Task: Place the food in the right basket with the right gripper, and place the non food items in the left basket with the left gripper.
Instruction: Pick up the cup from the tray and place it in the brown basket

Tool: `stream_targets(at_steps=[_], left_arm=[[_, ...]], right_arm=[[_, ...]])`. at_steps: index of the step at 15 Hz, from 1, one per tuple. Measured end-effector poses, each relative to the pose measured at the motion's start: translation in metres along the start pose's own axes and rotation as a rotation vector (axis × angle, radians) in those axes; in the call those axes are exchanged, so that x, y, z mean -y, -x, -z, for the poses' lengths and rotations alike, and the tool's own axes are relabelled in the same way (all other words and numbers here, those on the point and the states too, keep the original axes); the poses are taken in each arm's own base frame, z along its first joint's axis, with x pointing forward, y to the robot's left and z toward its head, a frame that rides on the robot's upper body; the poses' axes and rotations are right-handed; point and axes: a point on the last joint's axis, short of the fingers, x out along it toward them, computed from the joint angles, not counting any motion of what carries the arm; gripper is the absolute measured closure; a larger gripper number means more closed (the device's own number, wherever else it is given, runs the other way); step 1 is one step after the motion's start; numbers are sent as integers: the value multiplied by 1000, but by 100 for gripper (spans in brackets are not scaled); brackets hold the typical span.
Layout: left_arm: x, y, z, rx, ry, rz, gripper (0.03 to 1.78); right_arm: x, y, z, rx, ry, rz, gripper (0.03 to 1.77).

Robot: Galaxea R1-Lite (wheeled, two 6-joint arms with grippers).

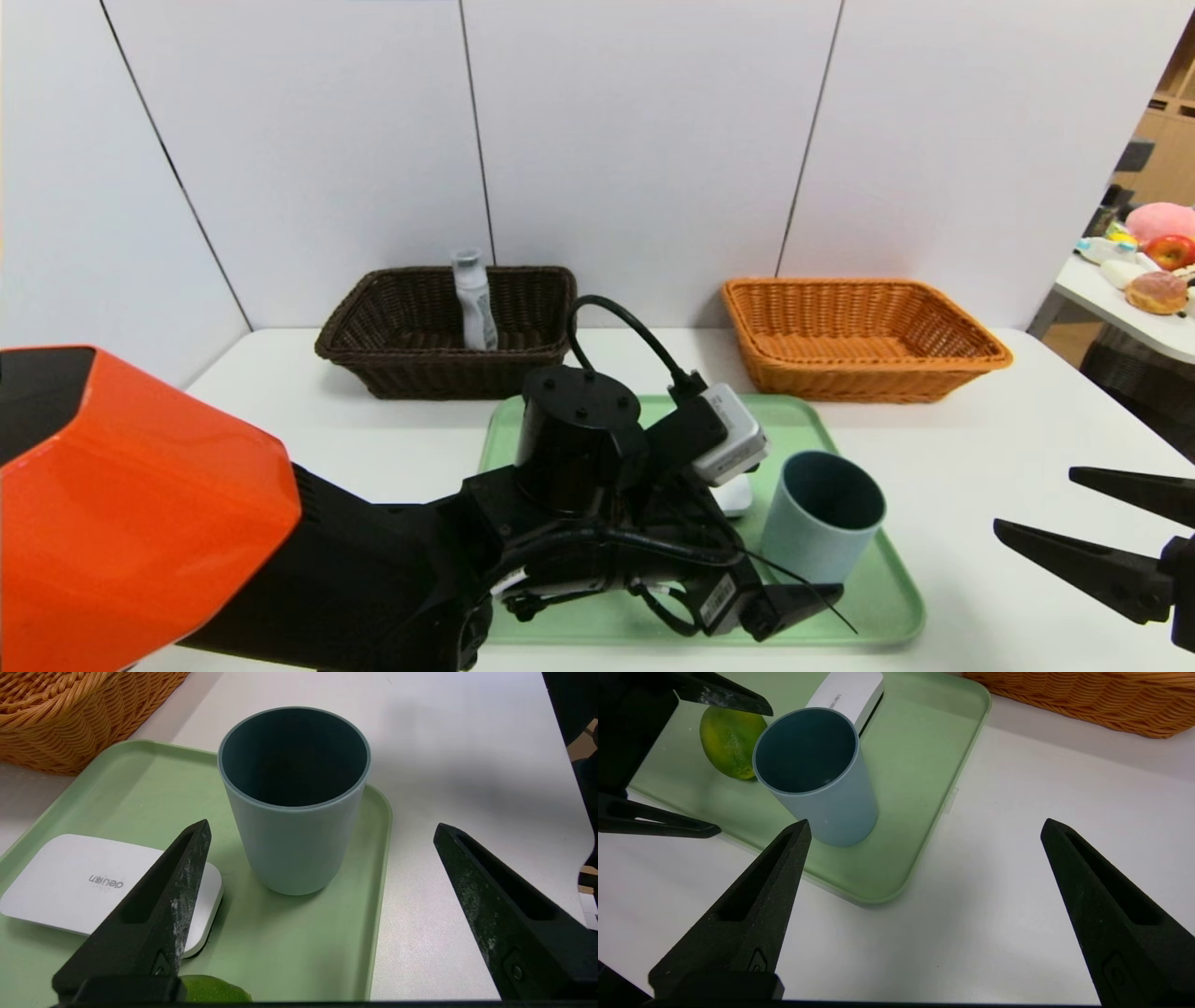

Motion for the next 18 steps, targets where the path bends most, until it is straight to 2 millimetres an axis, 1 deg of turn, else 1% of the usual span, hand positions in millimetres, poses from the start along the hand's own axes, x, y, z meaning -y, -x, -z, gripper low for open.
stream_targets(at_steps=[6, 11, 18], left_arm=[[-2, -18, 8, -8, -17, 9, 12], [-3, -31, 9, 1, -22, 17, 12], [-2, -57, 8, 22, -34, 21, 12]], right_arm=[[0, 0, 0, 0, 0, 0, 10], [0, 1, 0, 1, -2, 5, 10], [1, 1, 0, 4, -4, 12, 10]])
